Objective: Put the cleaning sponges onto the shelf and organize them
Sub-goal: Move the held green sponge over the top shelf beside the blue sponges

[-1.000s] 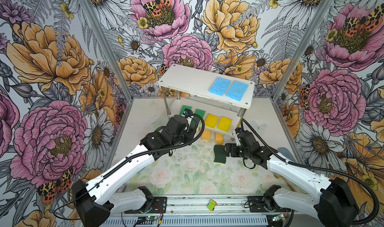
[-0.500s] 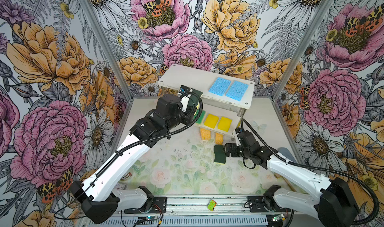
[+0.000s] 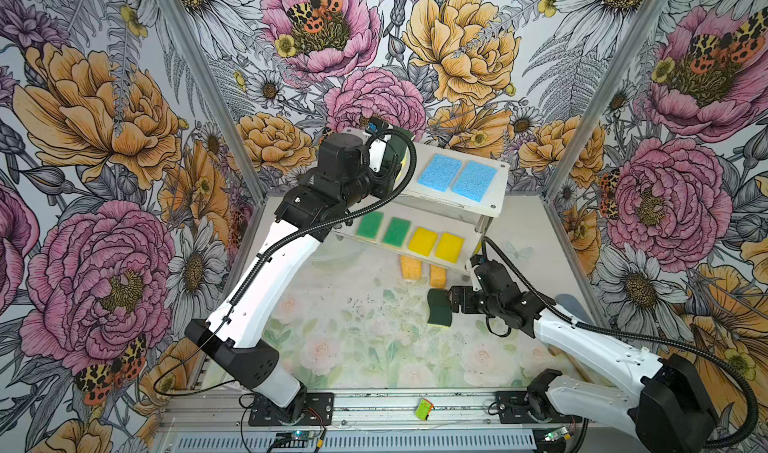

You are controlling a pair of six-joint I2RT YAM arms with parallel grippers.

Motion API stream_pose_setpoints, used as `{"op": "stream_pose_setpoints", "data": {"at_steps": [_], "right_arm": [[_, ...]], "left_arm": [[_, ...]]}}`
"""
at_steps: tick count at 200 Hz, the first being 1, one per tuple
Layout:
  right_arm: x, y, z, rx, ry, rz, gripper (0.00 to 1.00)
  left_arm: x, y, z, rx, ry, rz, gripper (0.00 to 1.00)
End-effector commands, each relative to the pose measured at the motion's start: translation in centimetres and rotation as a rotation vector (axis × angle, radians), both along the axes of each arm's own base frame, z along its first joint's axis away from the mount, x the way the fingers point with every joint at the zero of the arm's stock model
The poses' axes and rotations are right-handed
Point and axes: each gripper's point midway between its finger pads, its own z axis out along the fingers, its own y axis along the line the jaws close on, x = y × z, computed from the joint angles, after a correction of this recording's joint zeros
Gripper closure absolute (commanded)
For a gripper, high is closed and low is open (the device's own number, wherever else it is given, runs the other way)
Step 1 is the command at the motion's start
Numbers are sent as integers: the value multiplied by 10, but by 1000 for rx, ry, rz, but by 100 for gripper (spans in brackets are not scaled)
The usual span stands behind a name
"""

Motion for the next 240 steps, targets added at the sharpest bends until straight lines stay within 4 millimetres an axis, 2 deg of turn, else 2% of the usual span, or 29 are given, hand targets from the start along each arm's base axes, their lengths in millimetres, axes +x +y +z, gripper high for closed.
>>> {"op": "stream_pose_setpoints", "data": {"at_steps": [1, 48, 68, 75, 78, 93, 157, 240], "right_arm": [[3, -1, 8, 16, -24, -5, 8], [1, -2, 8, 18, -25, -8, 8], [1, -2, 9, 20, -29, -9, 8], [1, -3, 9, 21, -28, -9, 8], [1, -3, 9, 21, -29, -9, 8], [0, -3, 9, 23, -30, -9, 8], [1, -2, 9, 24, -26, -9, 8], [1, -2, 8, 22, -25, -8, 8]], "left_arm": [[11, -8, 6, 6, -24, -41, 51], [38, -21, -16, 26, 18, -63, 50], [50, -22, -26, 34, 43, -69, 49], [50, -19, -24, 31, 43, -59, 49], [61, -22, -40, 45, 74, -52, 49], [69, -22, -47, 47, 93, -53, 49], [76, -30, -60, 39, 135, -69, 48], [77, -35, -63, 19, 153, -58, 45]]}}
